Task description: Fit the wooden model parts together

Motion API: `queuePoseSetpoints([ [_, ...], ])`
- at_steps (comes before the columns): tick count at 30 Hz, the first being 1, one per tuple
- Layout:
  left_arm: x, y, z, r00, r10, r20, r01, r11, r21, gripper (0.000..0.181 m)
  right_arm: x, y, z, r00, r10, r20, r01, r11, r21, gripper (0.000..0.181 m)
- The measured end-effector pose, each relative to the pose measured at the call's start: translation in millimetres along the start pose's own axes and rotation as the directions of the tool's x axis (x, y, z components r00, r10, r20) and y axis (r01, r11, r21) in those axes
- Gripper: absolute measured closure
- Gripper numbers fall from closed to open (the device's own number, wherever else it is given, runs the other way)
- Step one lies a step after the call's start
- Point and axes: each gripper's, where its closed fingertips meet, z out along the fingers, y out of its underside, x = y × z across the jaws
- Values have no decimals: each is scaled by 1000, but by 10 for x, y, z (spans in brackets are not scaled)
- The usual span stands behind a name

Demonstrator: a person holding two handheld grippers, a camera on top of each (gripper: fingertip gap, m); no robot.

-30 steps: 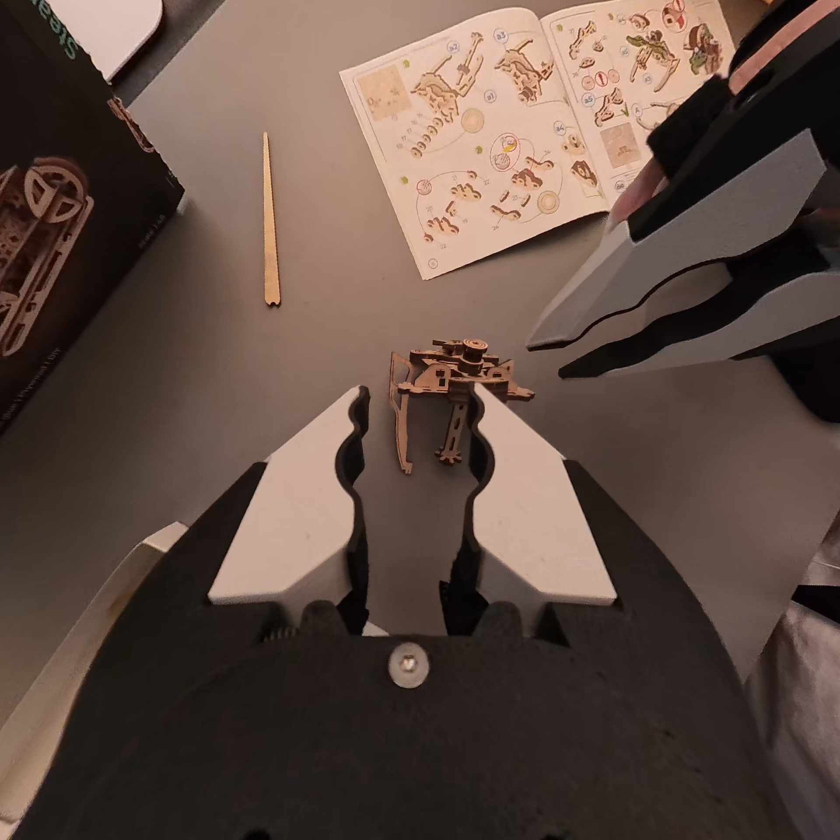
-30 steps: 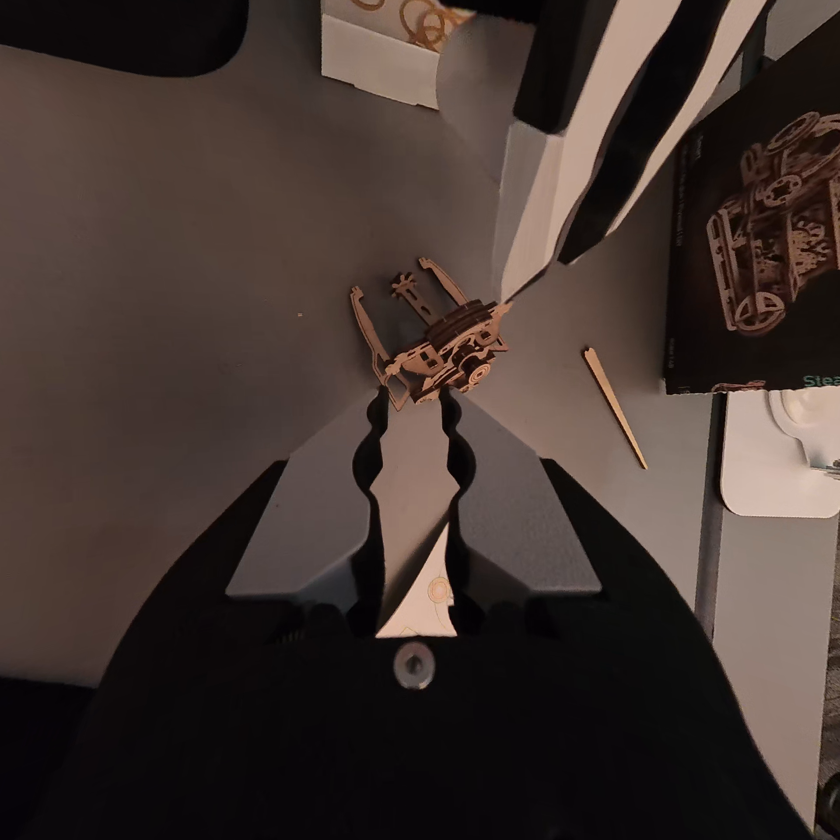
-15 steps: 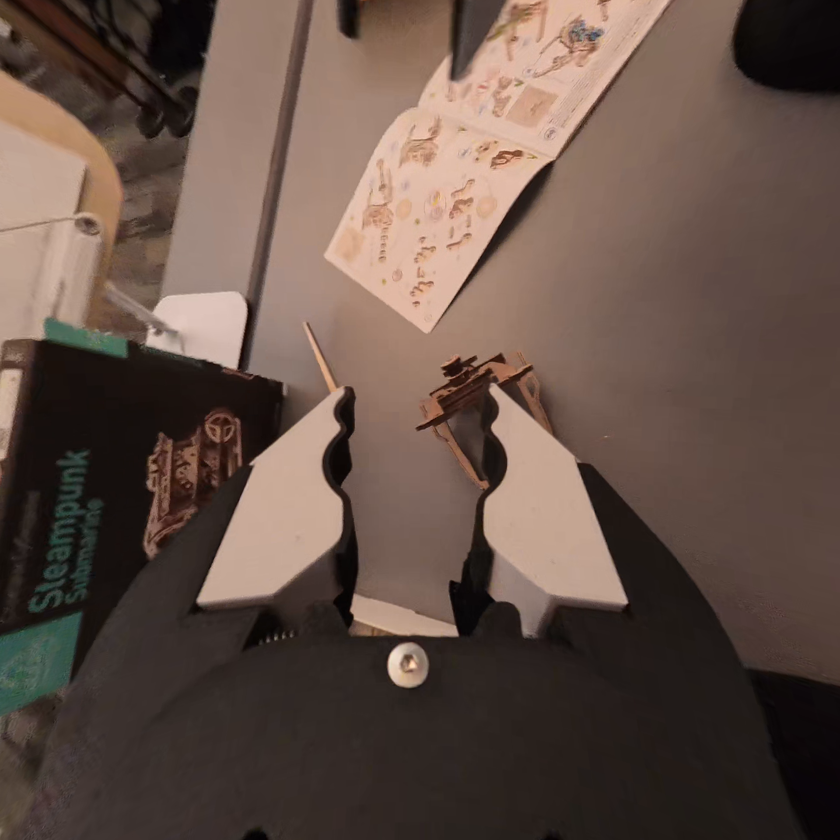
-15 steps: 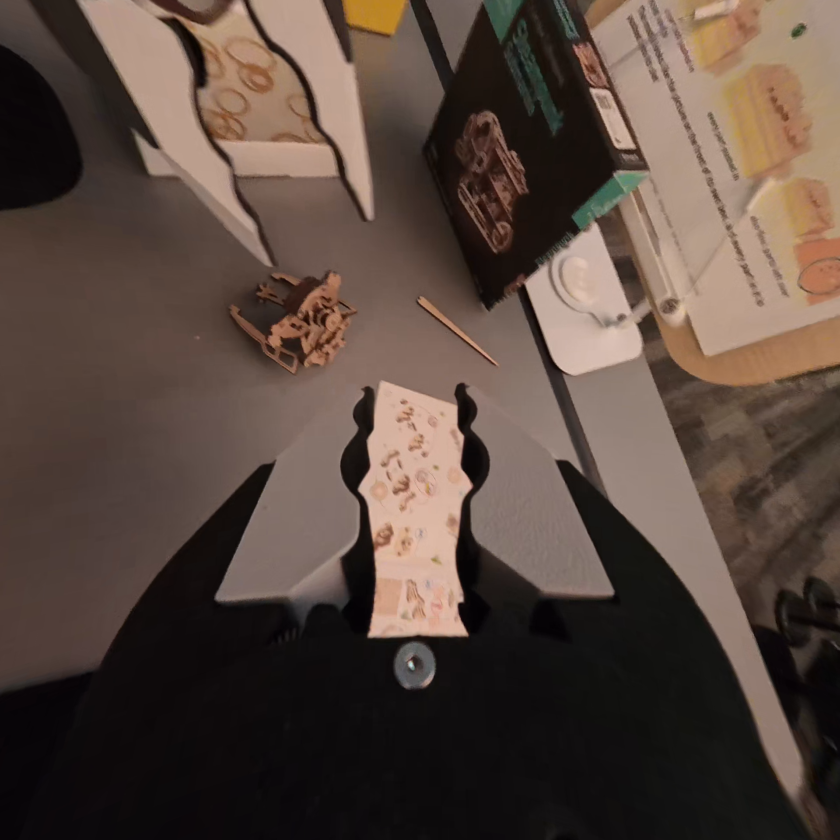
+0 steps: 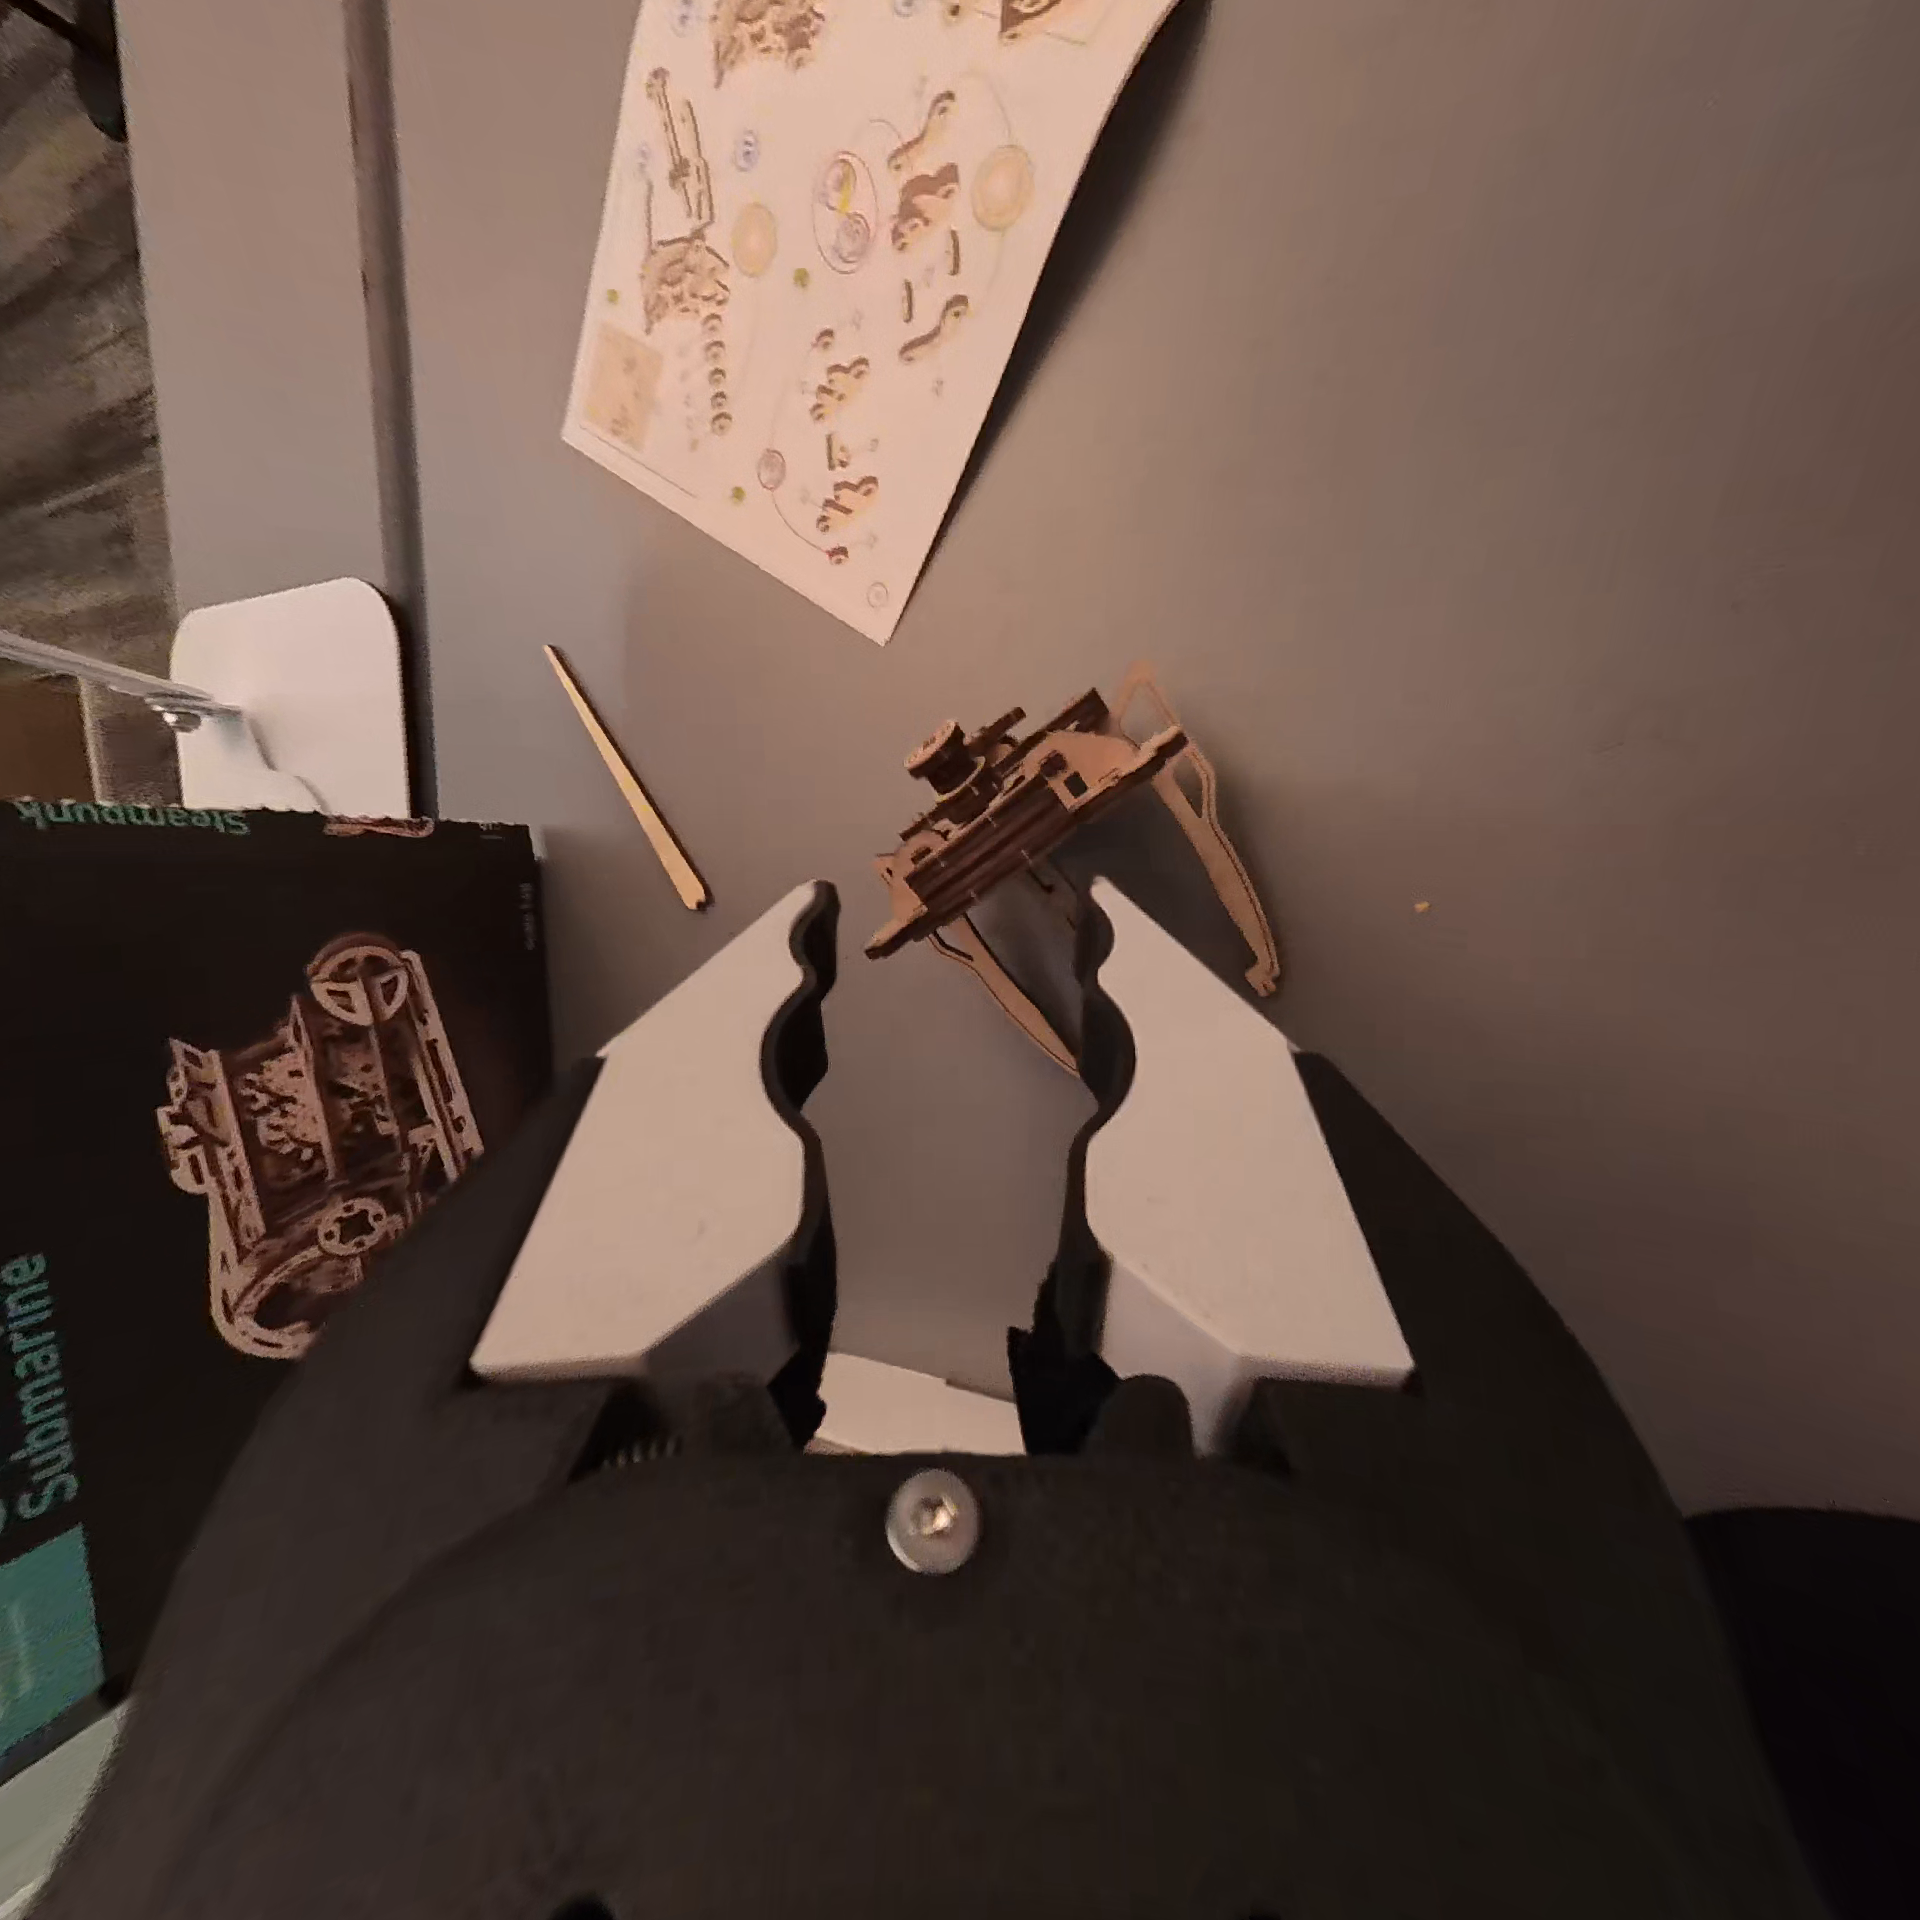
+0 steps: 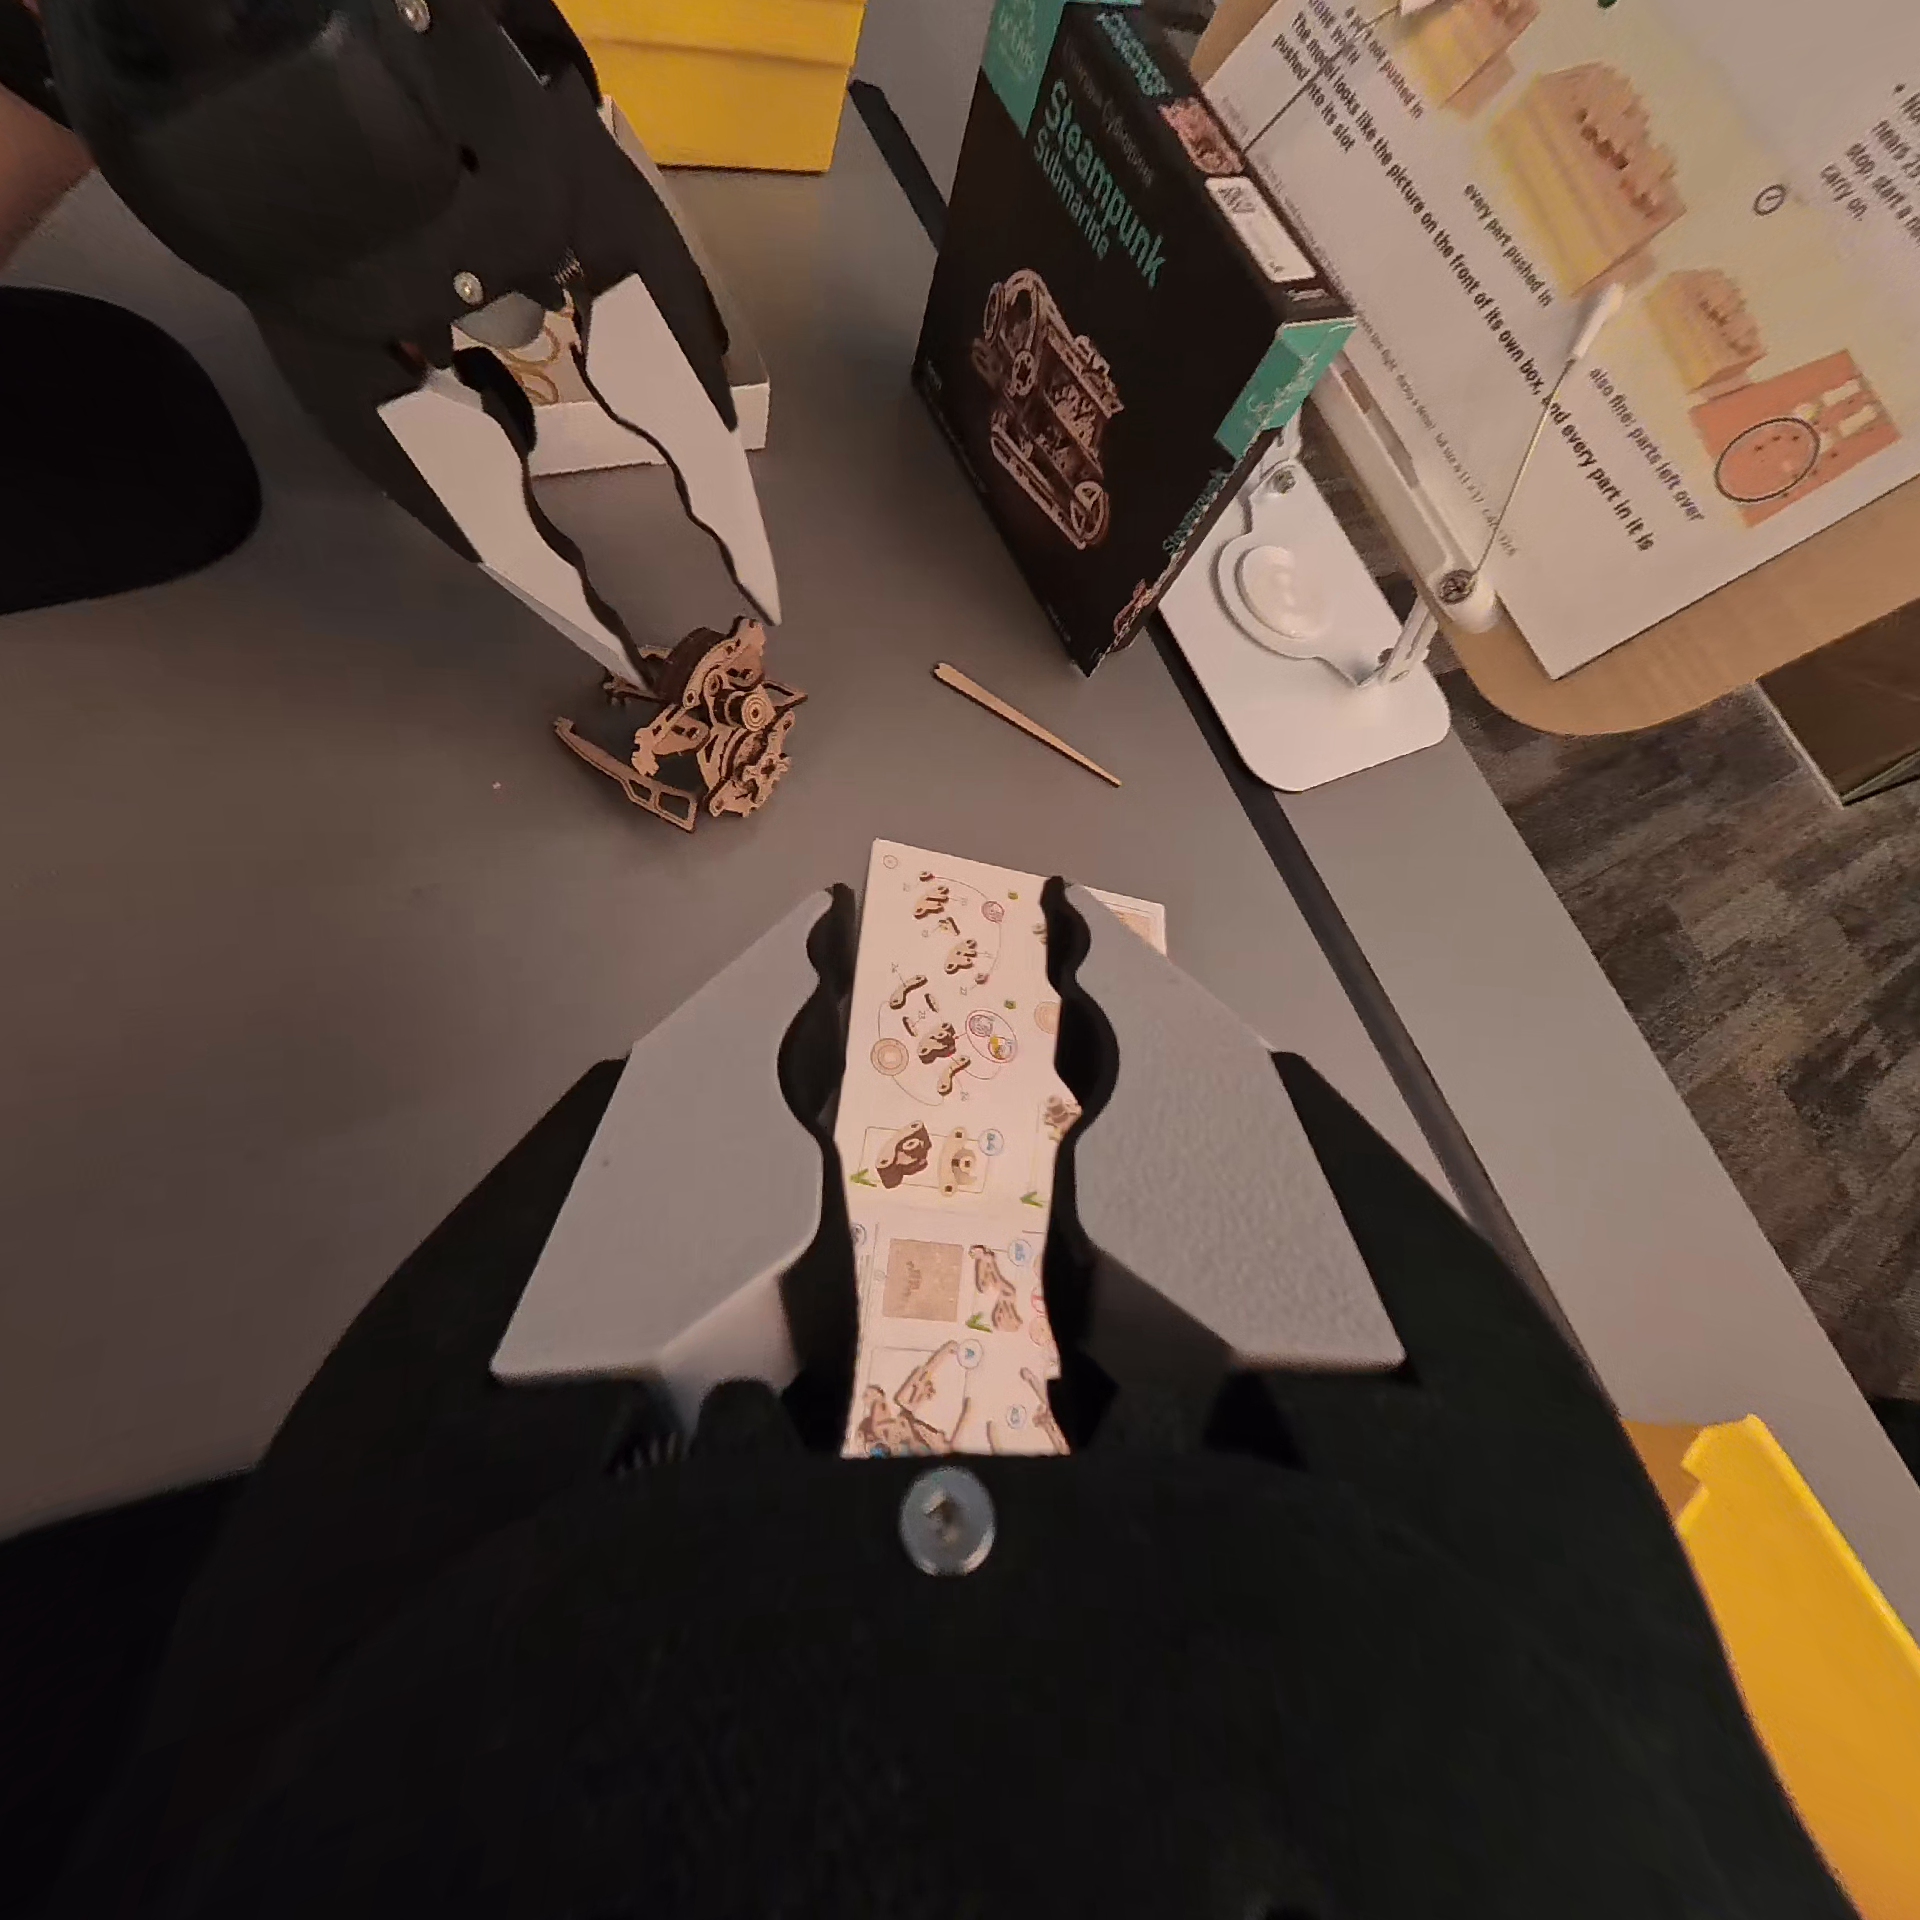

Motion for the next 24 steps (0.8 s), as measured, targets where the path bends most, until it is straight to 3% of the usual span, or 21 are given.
queuePoseSetpoints([
  [9, 78, -98, 85, 997, 63, -33, -62, 998, 29, 154, 147, -53, -396, 998, 53, -18, -52, 995, 85, 145],
  [19, 129, -182, -6, 991, 128, -38, -127, 992, 13, 170, 161, -74, -404, 996, 86, 7, -86, 991, 99, 146],
  [24, 195, -343, -111, 986, 153, -58, -148, 985, 93, 170, 181, -40, -322, 992, 123, 38, -126, 987, 99, 146],
])
